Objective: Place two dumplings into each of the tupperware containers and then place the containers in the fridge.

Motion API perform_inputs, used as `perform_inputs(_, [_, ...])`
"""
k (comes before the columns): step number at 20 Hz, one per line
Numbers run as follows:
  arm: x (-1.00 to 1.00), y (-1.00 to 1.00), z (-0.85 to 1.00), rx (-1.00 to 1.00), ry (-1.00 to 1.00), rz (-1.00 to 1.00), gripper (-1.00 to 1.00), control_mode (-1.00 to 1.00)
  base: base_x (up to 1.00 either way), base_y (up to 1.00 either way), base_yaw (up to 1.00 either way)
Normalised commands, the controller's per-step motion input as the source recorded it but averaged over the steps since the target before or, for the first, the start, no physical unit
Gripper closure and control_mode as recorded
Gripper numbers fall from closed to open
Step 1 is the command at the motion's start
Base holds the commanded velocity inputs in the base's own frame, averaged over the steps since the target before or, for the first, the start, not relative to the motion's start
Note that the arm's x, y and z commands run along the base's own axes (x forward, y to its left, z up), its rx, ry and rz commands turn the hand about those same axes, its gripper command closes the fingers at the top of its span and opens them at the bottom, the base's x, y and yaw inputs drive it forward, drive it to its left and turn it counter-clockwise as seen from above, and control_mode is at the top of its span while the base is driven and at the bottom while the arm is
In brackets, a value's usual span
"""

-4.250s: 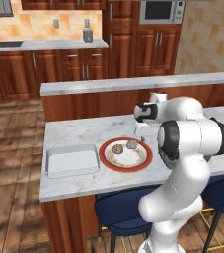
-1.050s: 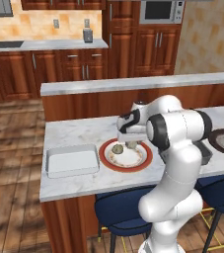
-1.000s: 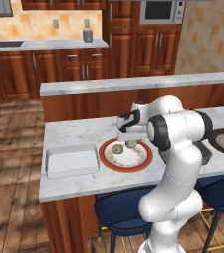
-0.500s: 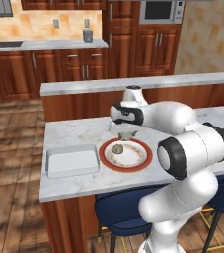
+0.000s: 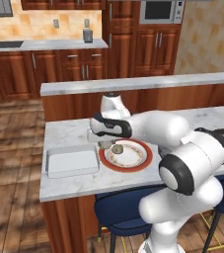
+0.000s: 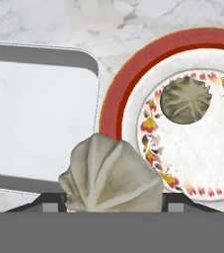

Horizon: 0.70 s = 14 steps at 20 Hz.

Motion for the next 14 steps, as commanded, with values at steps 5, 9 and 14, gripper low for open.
perform_inputs(5, [0.14,0.78,-0.07,0.01,0.04,0.11,1.0,-1.0,0.0,0.0,0.0])
perform_inputs(9, [0.02,0.67,-0.42,0.0,0.01,0.08,1.0,-1.0,0.0,0.0,0.0])
perform_inputs(14, [0.11,0.21,-0.37,0.01,0.0,0.03,1.0,-1.0,0.0,0.0,0.0])
